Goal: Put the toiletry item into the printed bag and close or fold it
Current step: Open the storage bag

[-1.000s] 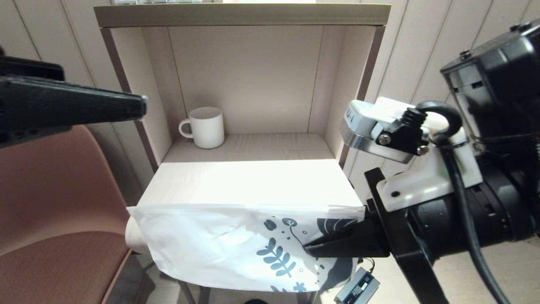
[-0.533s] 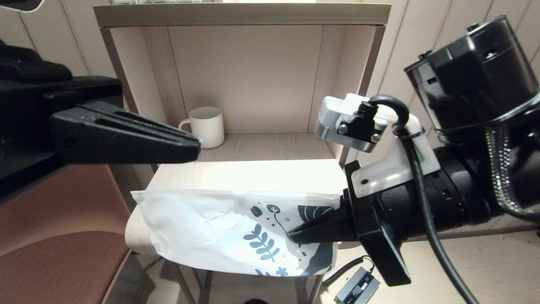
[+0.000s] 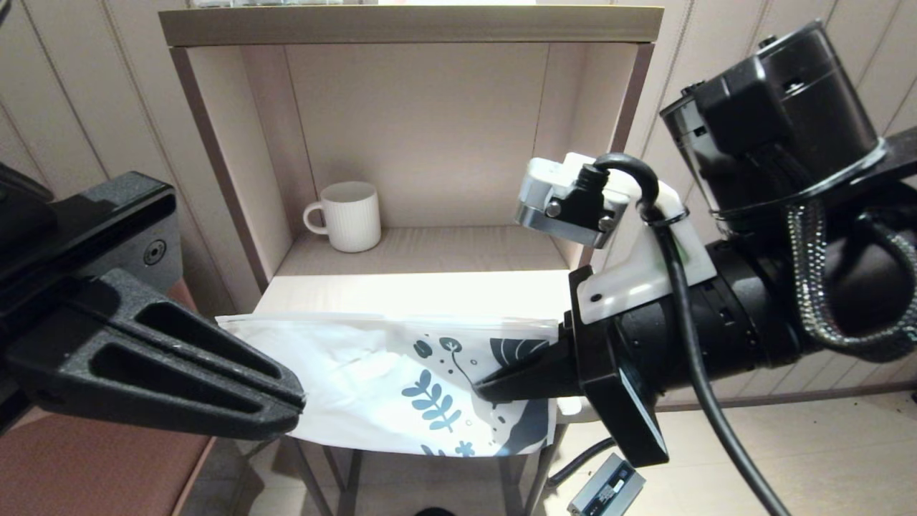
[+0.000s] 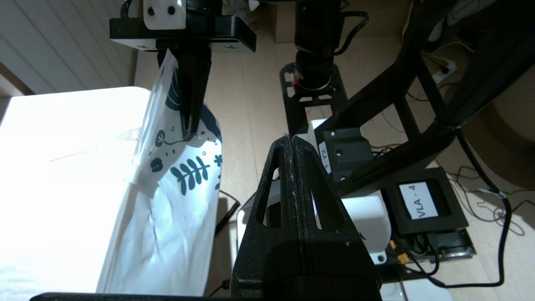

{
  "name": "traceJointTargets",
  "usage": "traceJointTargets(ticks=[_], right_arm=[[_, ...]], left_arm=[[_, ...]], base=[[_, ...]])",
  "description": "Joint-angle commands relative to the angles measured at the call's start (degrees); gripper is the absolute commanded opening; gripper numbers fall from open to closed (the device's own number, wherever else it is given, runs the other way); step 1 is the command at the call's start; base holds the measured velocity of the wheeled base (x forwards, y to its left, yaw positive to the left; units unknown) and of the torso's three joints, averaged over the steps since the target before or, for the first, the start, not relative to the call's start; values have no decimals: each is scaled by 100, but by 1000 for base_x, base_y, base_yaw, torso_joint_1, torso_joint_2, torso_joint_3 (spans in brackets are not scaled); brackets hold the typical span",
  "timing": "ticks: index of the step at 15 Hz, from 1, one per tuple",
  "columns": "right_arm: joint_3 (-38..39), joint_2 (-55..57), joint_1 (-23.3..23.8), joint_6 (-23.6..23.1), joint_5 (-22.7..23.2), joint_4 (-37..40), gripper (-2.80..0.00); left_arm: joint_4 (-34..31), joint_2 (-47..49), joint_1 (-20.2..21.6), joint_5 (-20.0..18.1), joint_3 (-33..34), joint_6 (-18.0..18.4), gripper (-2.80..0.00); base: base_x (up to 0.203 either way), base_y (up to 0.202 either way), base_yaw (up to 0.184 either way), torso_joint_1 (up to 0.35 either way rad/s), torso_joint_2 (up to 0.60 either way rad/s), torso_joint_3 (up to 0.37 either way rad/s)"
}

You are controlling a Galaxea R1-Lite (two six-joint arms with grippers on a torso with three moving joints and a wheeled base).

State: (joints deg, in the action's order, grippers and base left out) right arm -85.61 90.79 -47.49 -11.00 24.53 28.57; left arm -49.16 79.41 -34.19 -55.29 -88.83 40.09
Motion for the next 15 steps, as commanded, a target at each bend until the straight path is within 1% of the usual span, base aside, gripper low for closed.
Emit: traceJointTargets(ticks=[1,4,6,9,12,13,15], right_arm=[[-26,44,-6,-17,18,6,-280],[-26,44,-14,-27,26,-30,-280],[-49,77,-14,-69,26,-53,-280],[-77,106,-6,-145,26,-63,-280],[-70,167,0,-192,43,-63,-280],[-70,176,3,-192,43,-71,-280],[-68,185,3,-192,43,-71,-280]], left_arm=[[103,338,-68,4,-136,58,0],[261,758,-61,45,-412,44,0],[280,959,-61,209,-439,43,0],[300,1222,-61,246,-483,35,0],[434,1297,-46,270,-486,16,0],[442,1297,-9,360,-512,16,0],[434,1305,86,404,-542,16,0]], base=[[0,0,0,0,0,0],[0,0,0,0,0,0],[0,0,0,0,0,0],[0,0,0,0,0,0],[0,0,0,0,0,0],[0,0,0,0,0,0],[0,0,0,0,0,0]])
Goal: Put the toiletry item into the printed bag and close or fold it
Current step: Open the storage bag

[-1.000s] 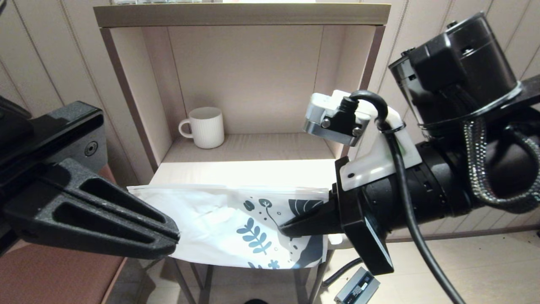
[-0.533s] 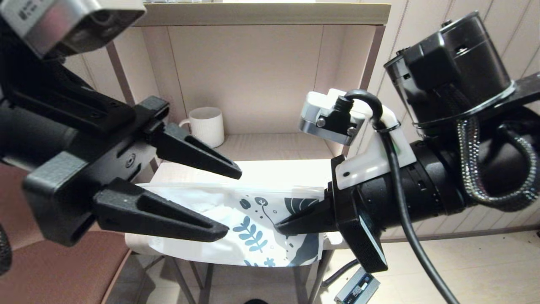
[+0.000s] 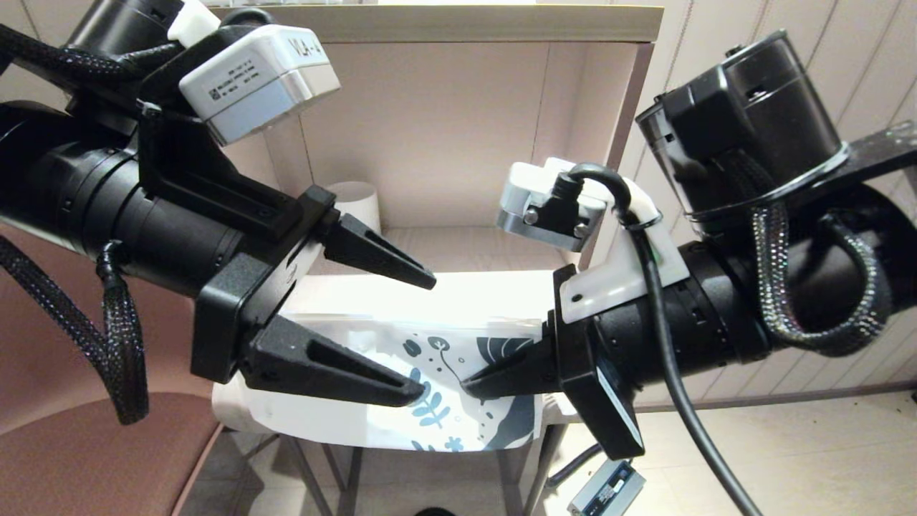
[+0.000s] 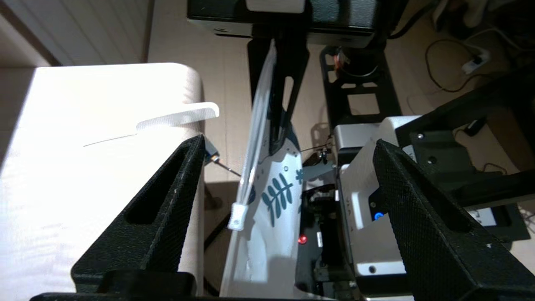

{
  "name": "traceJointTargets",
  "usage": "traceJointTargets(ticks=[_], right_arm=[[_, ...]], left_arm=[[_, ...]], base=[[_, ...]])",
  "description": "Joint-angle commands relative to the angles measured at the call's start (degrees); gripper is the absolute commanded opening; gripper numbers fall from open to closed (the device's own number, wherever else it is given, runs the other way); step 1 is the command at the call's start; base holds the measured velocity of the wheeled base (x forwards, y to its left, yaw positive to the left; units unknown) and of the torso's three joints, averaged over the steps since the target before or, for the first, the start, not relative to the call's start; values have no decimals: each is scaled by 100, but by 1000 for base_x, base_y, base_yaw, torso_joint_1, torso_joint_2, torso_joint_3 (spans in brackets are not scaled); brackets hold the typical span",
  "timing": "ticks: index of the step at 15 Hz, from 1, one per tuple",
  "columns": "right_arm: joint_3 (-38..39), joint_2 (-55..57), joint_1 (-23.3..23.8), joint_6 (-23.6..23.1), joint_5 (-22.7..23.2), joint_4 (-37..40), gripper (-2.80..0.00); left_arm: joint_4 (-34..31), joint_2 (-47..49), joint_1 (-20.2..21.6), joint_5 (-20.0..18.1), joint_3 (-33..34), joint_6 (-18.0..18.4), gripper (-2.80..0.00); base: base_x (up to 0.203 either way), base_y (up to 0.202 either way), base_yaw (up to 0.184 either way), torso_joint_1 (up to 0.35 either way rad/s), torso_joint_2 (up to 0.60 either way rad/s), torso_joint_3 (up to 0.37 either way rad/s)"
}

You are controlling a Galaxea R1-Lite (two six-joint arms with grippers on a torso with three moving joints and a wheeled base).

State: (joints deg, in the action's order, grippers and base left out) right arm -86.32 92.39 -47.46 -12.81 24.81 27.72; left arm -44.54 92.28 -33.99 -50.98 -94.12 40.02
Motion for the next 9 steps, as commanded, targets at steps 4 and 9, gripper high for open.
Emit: traceJointTargets(ticks=[4,9], right_arm=[[1,24,17,-11,7,14,-280],[-16,24,0,-11,7,-91,-280]], left_arm=[[-37,-71,336,39,74,32,0],[-19,-131,384,457,333,67,0]], base=[[0,0,0,0,0,0],[0,0,0,0,0,0]])
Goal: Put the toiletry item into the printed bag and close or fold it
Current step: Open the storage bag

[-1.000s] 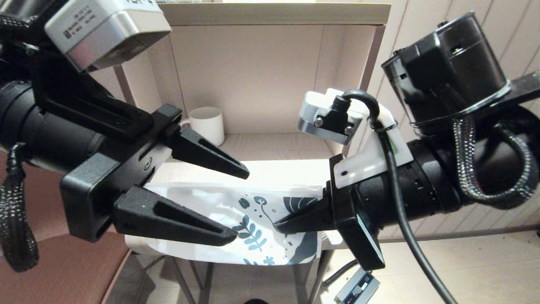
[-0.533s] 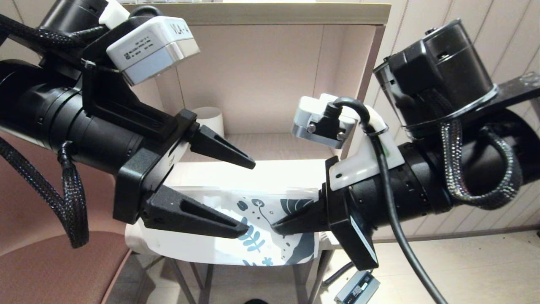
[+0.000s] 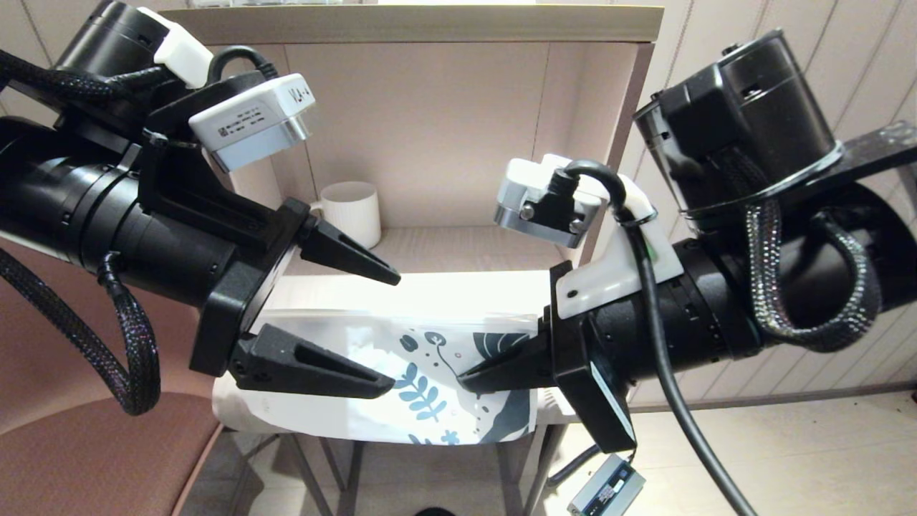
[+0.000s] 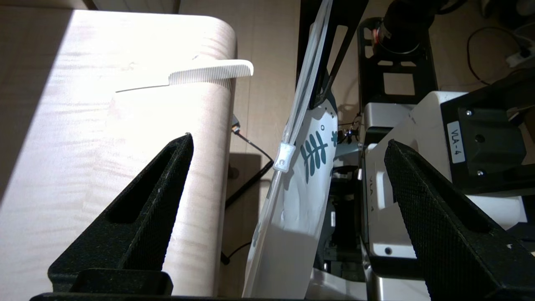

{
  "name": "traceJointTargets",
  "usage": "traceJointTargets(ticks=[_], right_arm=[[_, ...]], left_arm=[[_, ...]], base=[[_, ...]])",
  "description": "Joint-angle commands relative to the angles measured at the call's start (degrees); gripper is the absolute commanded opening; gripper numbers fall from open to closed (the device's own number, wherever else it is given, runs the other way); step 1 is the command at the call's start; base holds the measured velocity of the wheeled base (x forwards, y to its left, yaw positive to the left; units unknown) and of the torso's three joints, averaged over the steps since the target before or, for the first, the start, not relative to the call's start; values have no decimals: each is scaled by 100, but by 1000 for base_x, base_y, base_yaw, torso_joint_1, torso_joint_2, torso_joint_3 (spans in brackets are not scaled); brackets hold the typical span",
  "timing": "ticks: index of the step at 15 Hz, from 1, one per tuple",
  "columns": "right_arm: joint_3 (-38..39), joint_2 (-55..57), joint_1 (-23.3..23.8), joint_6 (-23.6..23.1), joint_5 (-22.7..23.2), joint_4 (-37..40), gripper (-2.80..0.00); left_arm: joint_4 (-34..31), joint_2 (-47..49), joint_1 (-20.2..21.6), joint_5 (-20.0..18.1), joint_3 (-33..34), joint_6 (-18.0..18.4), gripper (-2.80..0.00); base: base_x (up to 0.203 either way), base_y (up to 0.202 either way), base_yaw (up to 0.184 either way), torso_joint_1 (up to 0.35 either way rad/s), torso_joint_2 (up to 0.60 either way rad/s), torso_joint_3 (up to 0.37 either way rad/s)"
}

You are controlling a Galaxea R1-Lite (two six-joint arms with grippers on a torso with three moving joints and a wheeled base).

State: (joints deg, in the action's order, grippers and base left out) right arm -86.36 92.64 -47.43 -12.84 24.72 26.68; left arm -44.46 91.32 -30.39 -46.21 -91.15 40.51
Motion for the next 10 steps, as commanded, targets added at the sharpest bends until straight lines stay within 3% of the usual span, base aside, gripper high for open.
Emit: traceJointTargets(ticks=[1,10], right_arm=[[-21,-9,-3,-8,15,13,-280],[-25,9,-3,-17,15,13,-280]], left_arm=[[-27,-26,41,-18,36,18,0],[-10,9,59,119,-173,1,0]], base=[[0,0,0,0,0,0],[0,0,0,0,0,0]])
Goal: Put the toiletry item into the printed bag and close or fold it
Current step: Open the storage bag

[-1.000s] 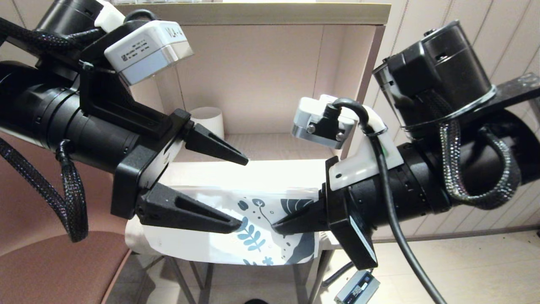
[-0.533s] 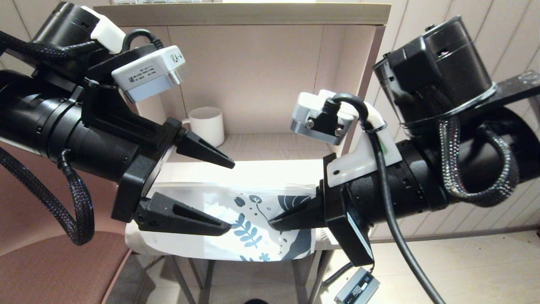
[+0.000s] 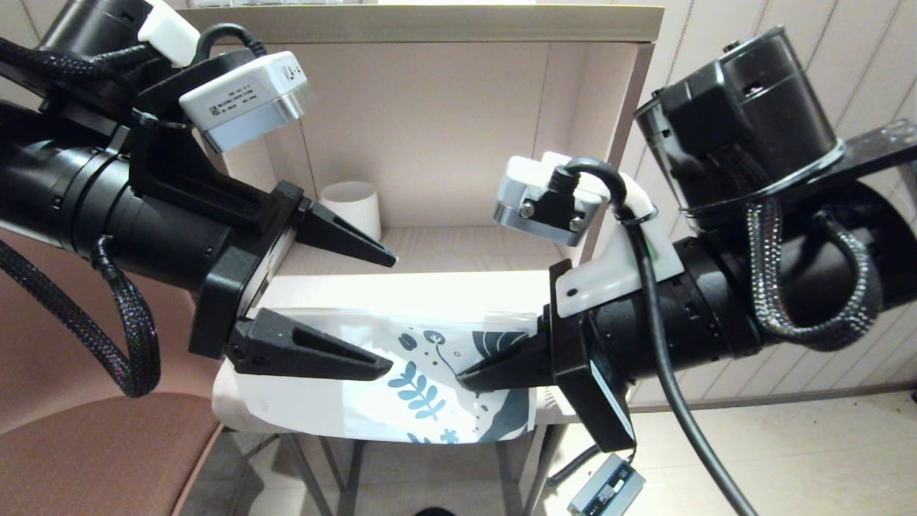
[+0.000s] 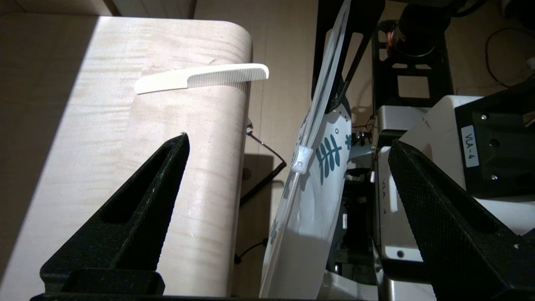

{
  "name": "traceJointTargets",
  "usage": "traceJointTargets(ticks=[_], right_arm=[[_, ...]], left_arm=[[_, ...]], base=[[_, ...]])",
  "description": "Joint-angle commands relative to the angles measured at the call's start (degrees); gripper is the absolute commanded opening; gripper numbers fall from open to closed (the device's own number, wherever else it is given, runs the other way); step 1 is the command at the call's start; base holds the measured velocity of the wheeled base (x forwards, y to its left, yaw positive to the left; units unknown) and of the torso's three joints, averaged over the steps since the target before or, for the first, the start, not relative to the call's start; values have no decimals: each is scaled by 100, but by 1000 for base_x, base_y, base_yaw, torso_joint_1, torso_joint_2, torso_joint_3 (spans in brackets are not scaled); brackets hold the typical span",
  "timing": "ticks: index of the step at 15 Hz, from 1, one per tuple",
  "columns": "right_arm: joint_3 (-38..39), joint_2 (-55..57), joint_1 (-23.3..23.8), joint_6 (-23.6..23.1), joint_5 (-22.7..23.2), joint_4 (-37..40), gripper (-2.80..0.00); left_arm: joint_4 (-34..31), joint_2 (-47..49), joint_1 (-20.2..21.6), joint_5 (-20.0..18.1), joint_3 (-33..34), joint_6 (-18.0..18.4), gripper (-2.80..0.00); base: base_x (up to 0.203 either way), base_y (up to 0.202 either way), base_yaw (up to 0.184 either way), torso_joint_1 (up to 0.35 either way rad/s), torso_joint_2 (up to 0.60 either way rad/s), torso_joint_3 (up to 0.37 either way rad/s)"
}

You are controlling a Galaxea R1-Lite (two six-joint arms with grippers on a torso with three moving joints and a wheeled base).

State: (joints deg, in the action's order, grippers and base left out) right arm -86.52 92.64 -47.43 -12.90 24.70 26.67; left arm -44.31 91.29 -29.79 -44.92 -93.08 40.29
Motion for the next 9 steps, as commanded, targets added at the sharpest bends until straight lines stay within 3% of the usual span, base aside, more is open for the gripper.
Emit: traceJointTargets(ticks=[1,9], right_arm=[[-14,9,-3,-11,17,13,-280],[-23,36,-12,-11,17,5,-280]], left_arm=[[-25,11,0,130,42,16,0],[116,2,7,344,17,5,0]], base=[[0,0,0,0,0,0],[0,0,0,0,0,0]])
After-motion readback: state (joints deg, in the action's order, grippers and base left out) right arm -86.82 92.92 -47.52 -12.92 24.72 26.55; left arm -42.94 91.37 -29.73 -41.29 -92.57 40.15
